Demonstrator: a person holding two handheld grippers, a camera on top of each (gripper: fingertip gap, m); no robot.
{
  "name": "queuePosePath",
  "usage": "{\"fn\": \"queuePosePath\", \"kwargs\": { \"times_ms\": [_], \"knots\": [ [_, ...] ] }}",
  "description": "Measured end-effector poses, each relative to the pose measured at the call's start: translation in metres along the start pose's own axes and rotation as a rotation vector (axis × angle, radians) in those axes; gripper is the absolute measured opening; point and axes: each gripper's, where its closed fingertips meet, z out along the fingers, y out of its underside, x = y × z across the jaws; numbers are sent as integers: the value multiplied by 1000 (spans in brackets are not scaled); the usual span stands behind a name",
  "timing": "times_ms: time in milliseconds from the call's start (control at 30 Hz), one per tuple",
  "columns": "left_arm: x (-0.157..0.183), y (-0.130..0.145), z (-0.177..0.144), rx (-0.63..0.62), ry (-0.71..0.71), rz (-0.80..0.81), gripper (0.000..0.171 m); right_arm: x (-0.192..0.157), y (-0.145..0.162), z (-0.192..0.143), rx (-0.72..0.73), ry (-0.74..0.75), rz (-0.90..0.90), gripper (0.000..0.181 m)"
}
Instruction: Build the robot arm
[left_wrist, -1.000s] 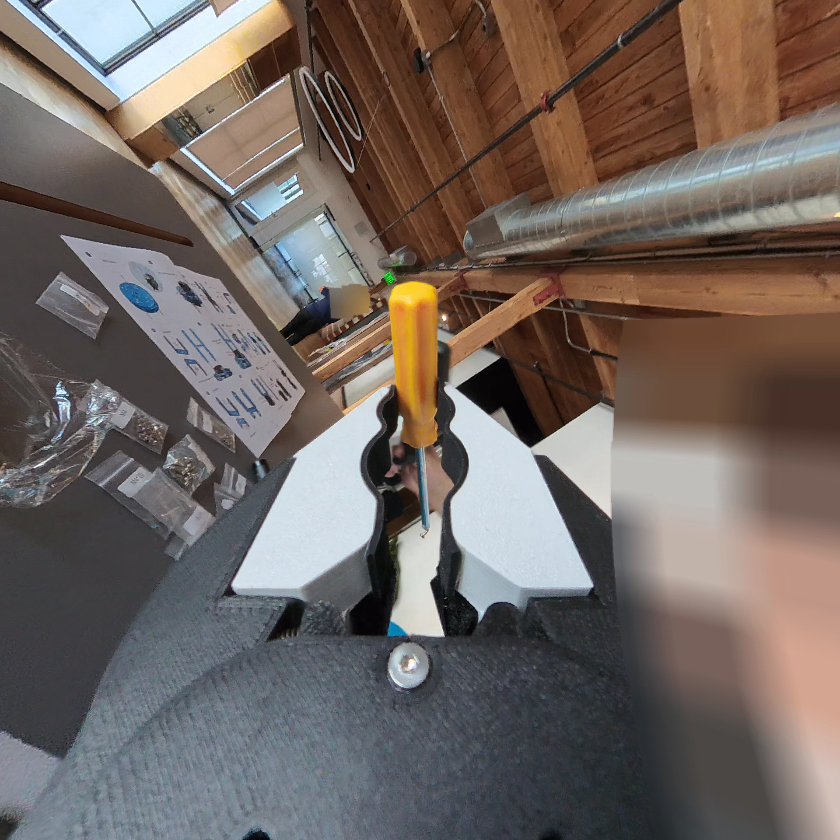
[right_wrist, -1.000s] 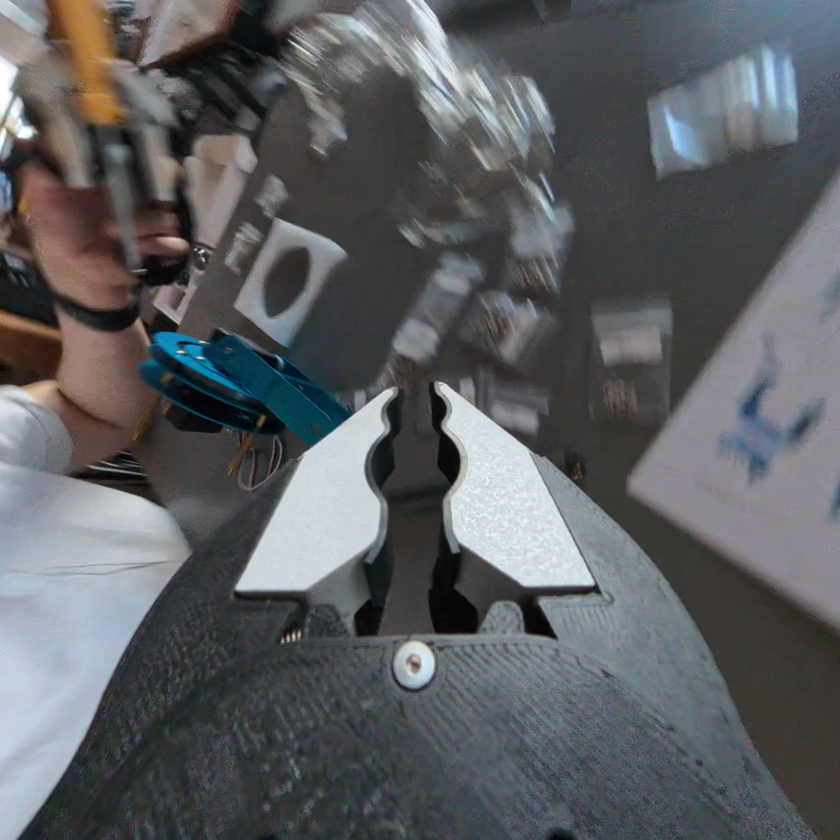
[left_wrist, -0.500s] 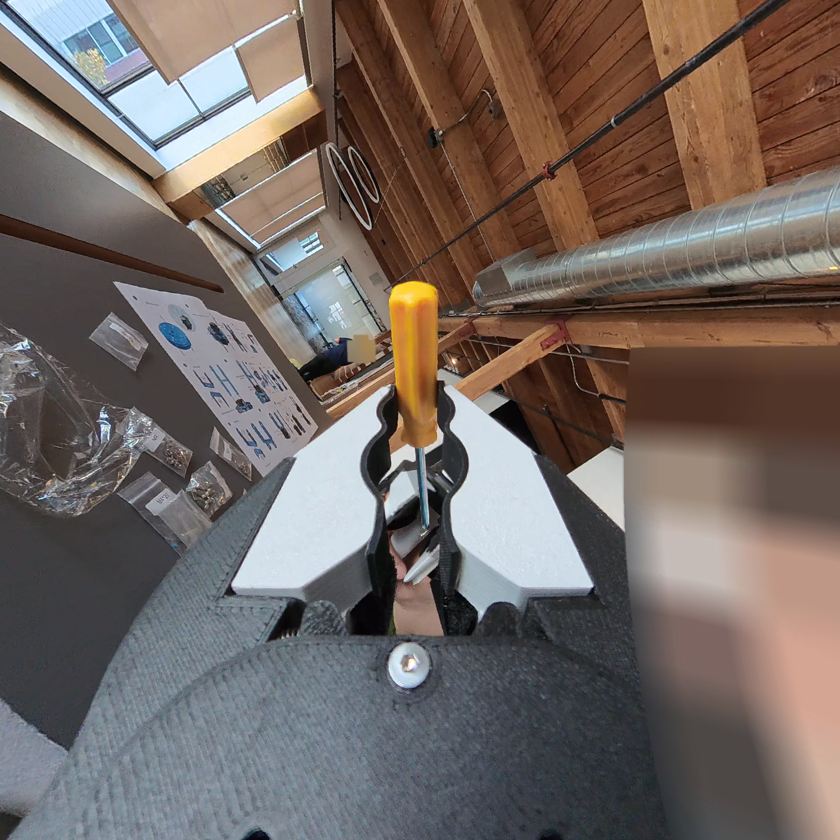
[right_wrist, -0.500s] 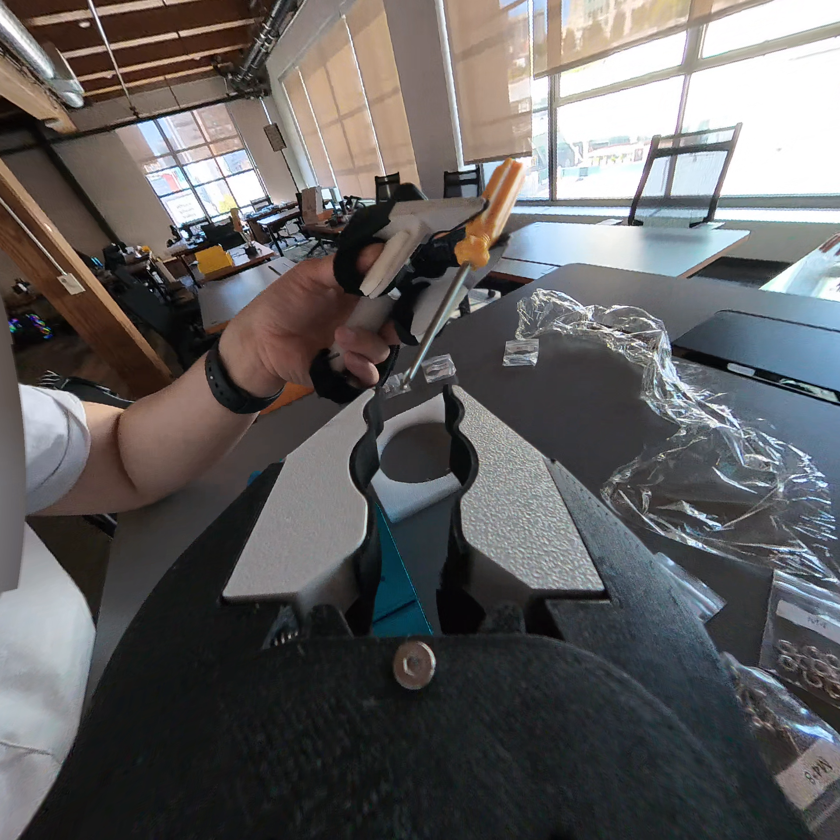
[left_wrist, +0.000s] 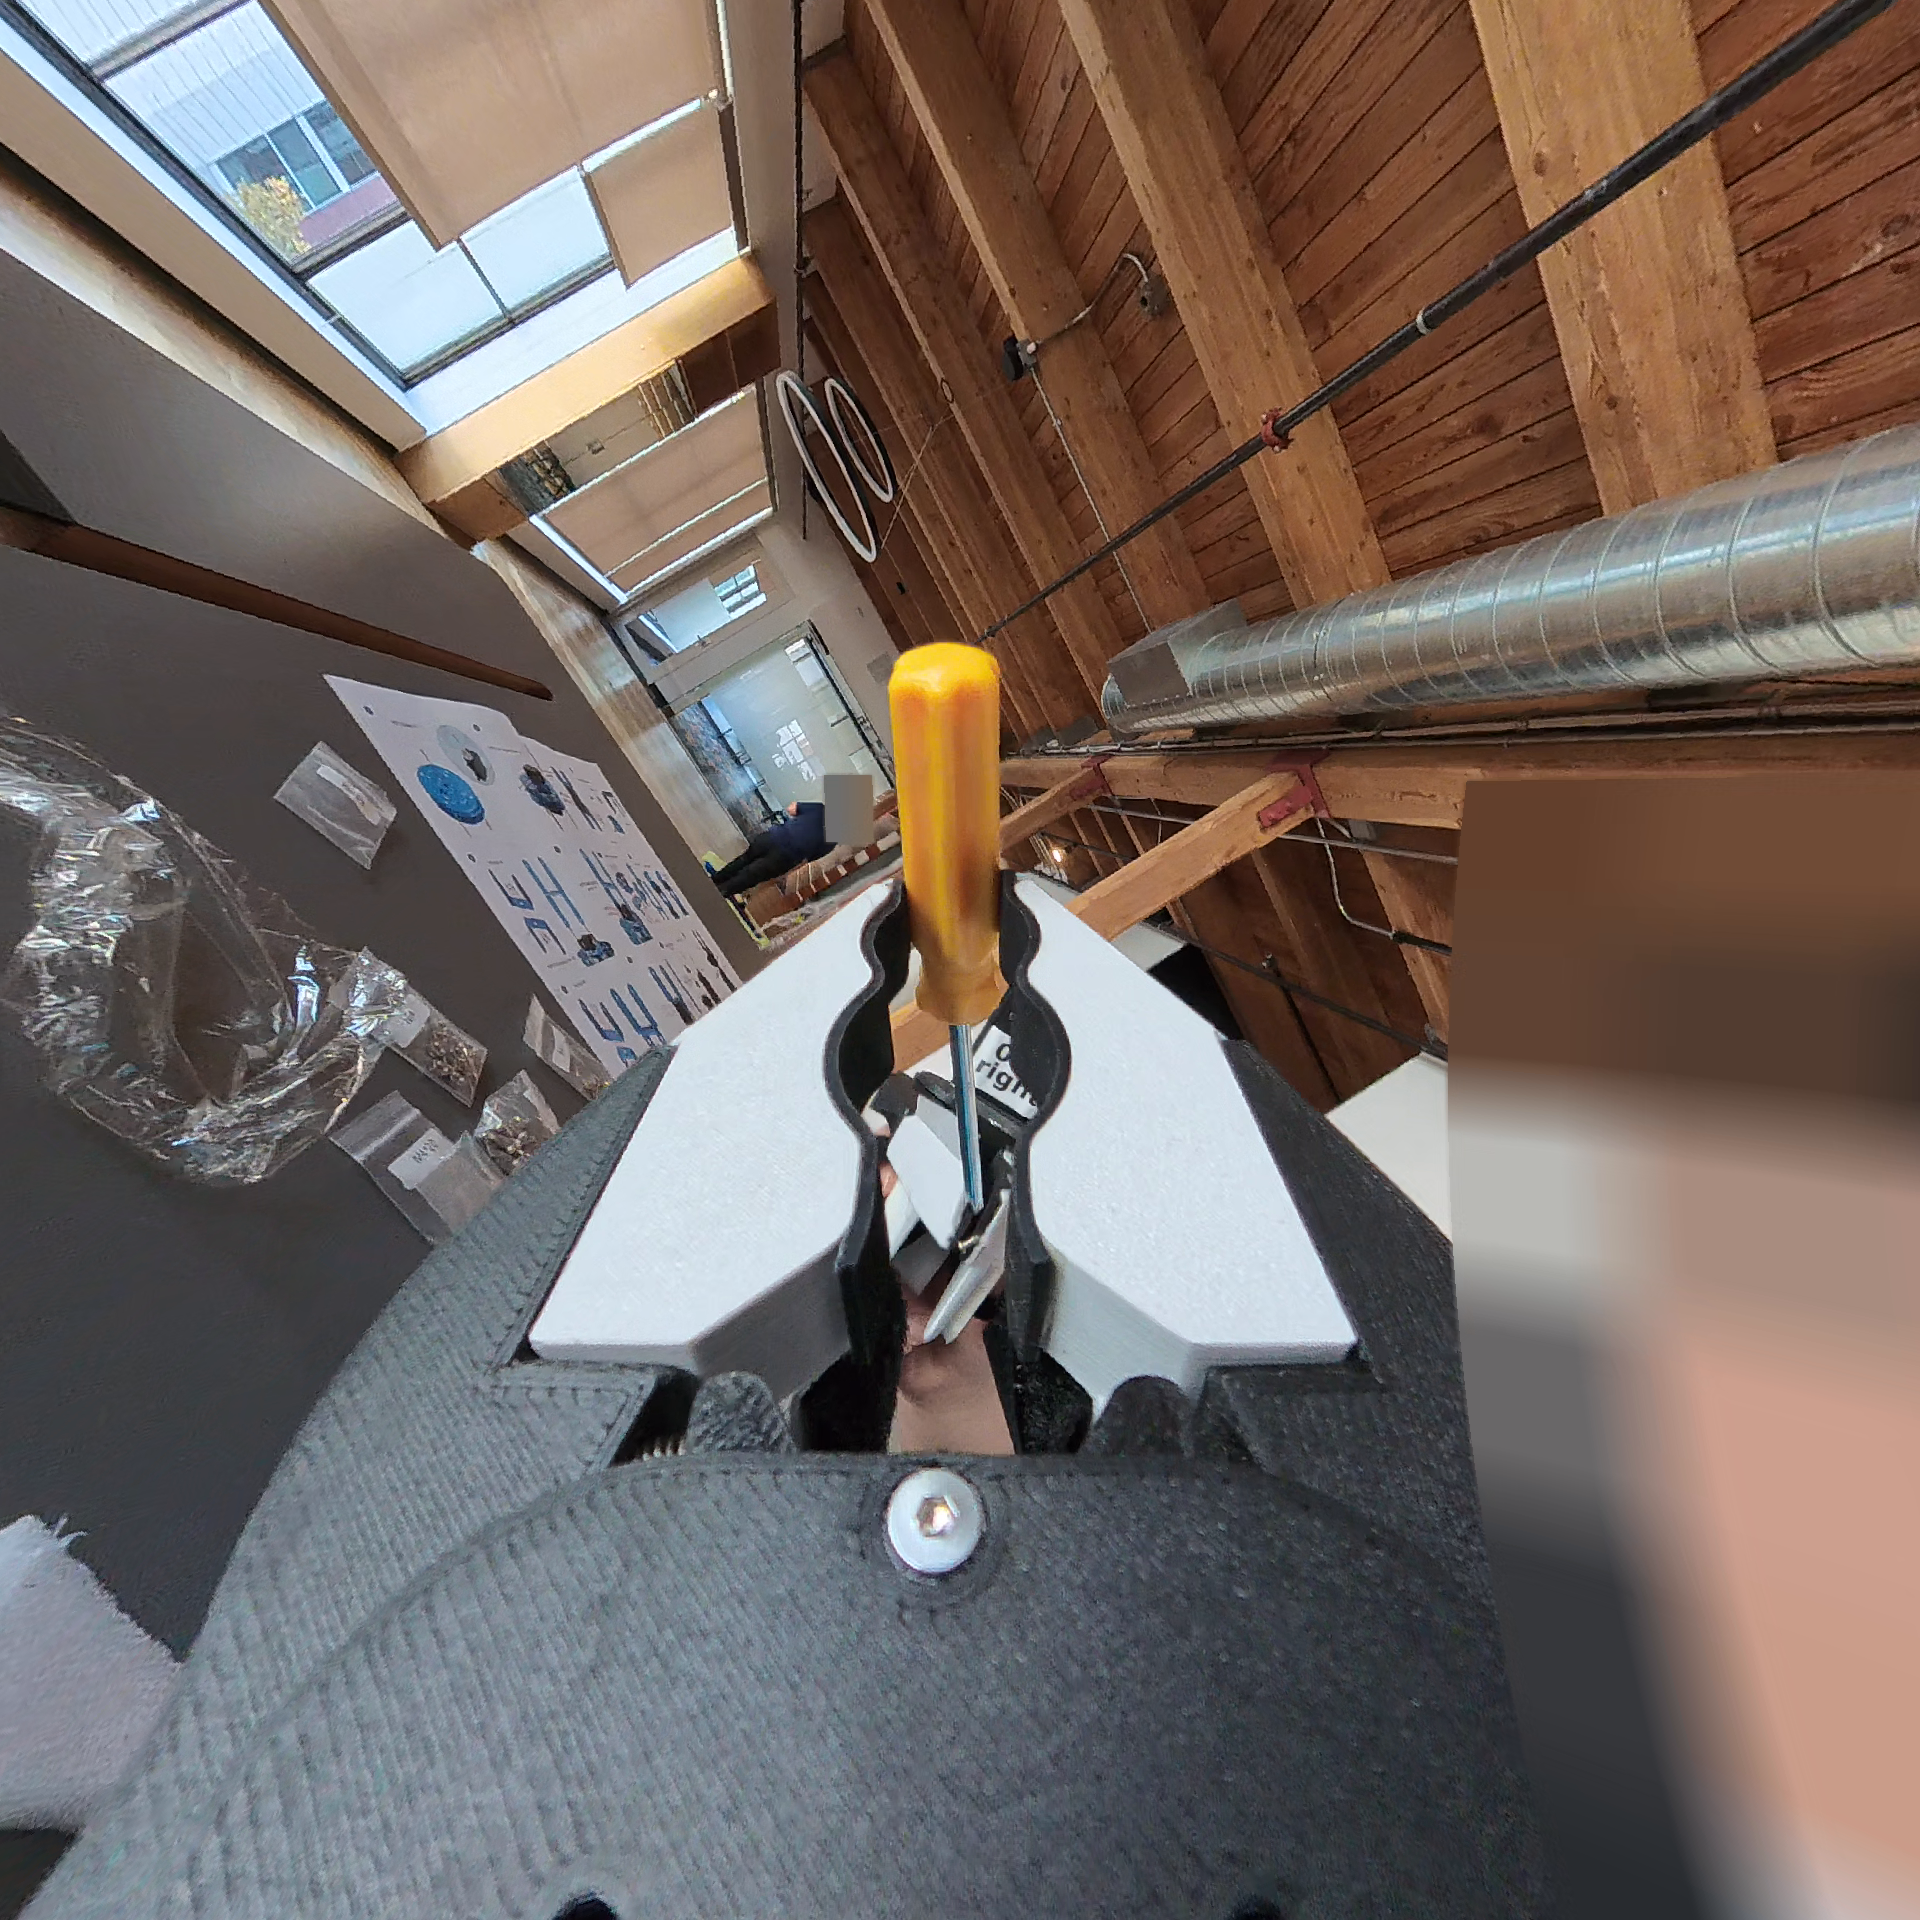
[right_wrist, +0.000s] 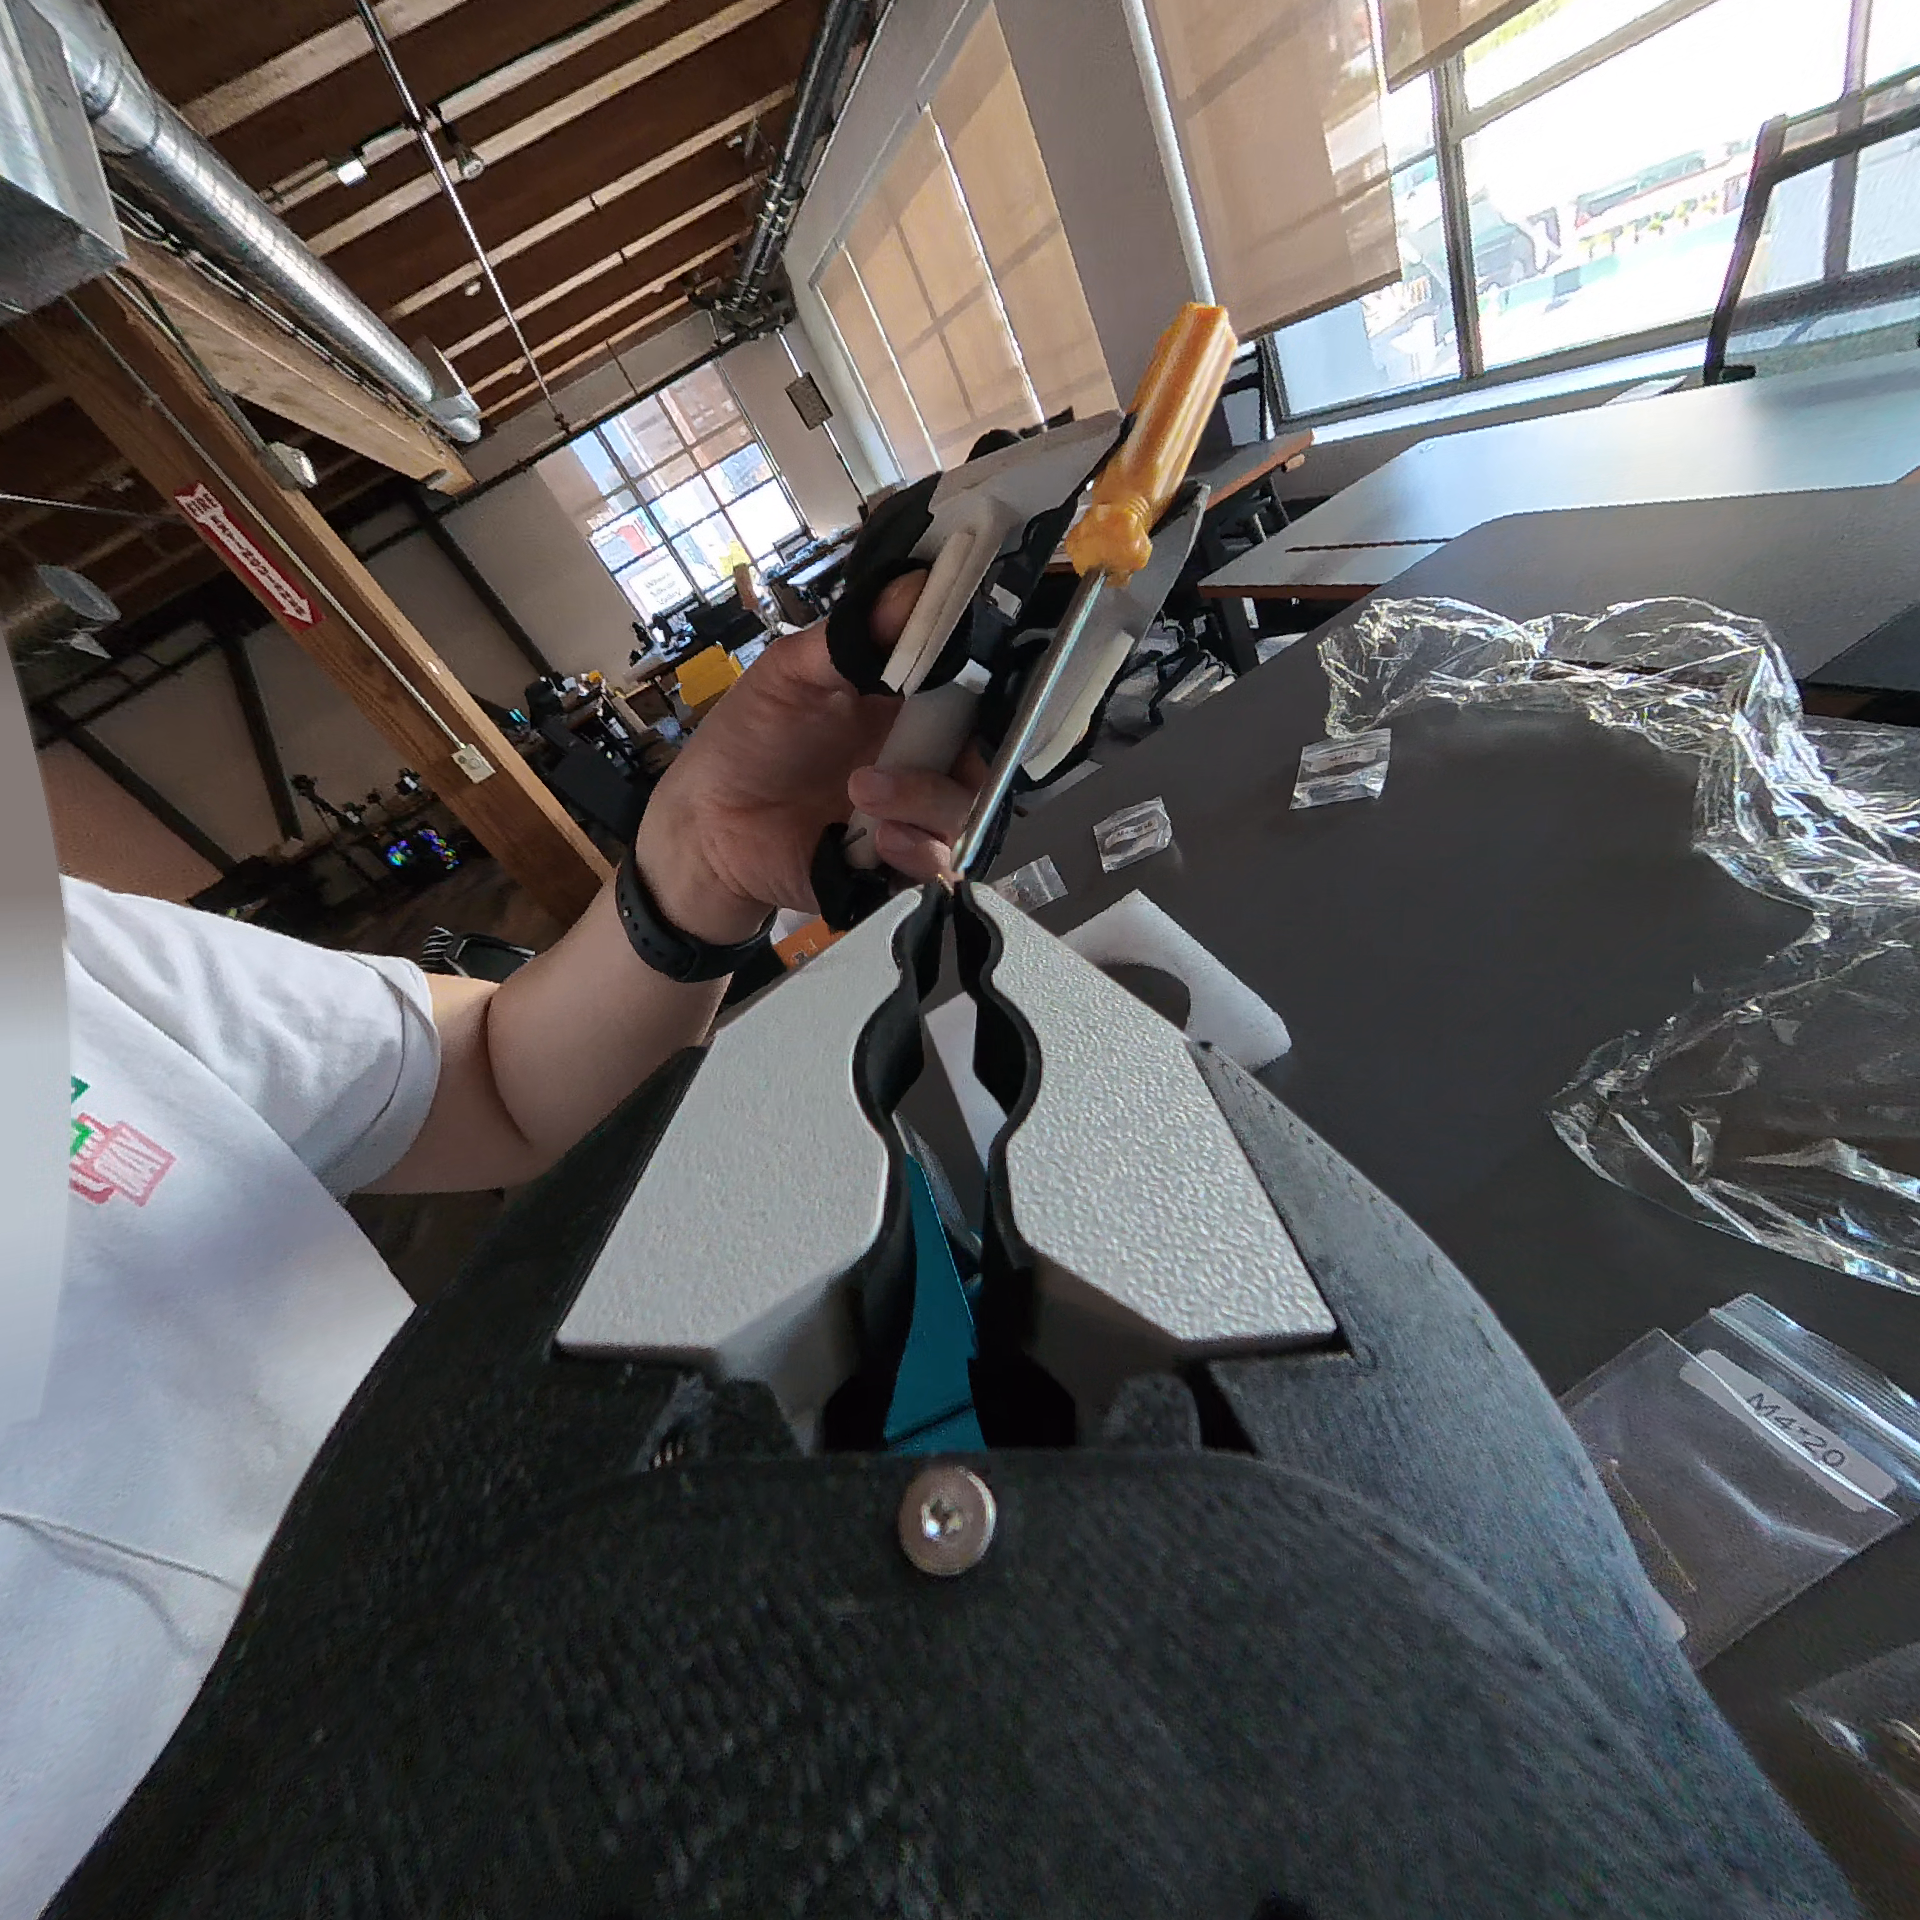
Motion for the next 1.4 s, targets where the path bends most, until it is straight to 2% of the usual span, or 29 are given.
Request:
{"fn": "queuePosePath", "kwargs": {
  "times_ms": [133, 200, 333, 400, 467, 533, 633, 733, 867, 1000, 1133, 1267, 1333, 1400],
  "knots": [
    [-4, -8, -6, 1, -23, 23, 15, 6, 10, 0, -68, 11, 13, 0],
    [-21, -1, -10, -125, -109, 67, 16, 11, 13, -3, -102, 30, -2, 0],
    [-75, 14, -35, -356, -383, 136, 16, 22, 17, -14, -172, 75, -83, 0],
    [-82, 21, -46, -435, -409, 78, 16, 27, 19, -19, -196, 92, -114, 0],
    [-82, 19, -54, -439, -407, 15, 15, 32, 22, -22, -209, 106, -132, 0],
    [-96, 36, -75, -587, -494, -23, 15, 33, 20, -24, -193, 102, -129, 0],
    [-115, 45, -92, -650, -580, -72, 15, 33, 18, -25, -174, 78, -102, 0],
    [-122, 63, -105, -749, -591, -196, 16, 34, 15, -28, -155, 68, -85, 0],
    [-127, 68, -108, -744, -567, -317, 15, 33, 14, -31, -141, 48, -66, 0],
    [-129, 62, -110, -742, -602, -286, 17, 33, 16, -32, -148, 50, -76, 0],
    [-127, 50, -113, -712, -663, -219, 28, 33, 18, -33, -149, 45, -76, 0],
    [-111, 33, -107, -673, -691, -85, 27, 33, 22, -31, -149, 44, -91, 0],
    [-99, 19, -95, -631, -708, 75, 25, 31, 23, -28, -150, 46, -114, 0],
    [-77, 17, -71, -637, -639, 277, 20, 30, 25, -25, -163, 59, -140, 0]
  ]
}}
